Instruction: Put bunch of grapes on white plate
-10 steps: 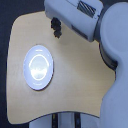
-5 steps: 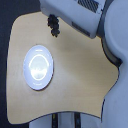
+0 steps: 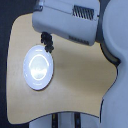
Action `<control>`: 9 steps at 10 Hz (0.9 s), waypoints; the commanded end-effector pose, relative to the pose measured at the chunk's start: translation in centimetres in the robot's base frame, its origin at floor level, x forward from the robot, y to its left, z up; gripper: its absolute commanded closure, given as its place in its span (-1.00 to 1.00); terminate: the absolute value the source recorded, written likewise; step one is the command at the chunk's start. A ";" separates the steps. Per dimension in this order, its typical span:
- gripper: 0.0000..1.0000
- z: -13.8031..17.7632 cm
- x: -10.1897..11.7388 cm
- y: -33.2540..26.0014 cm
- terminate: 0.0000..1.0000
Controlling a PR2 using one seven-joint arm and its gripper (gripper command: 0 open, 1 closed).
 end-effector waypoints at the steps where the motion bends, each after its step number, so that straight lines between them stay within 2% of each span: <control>1: 1.00 -5.2 -5.4 4.2 -1.00; 4: 1.00 -8.8 -6.0 6.1 -1.00; 9: 1.00 -13.3 -5.4 7.1 -1.00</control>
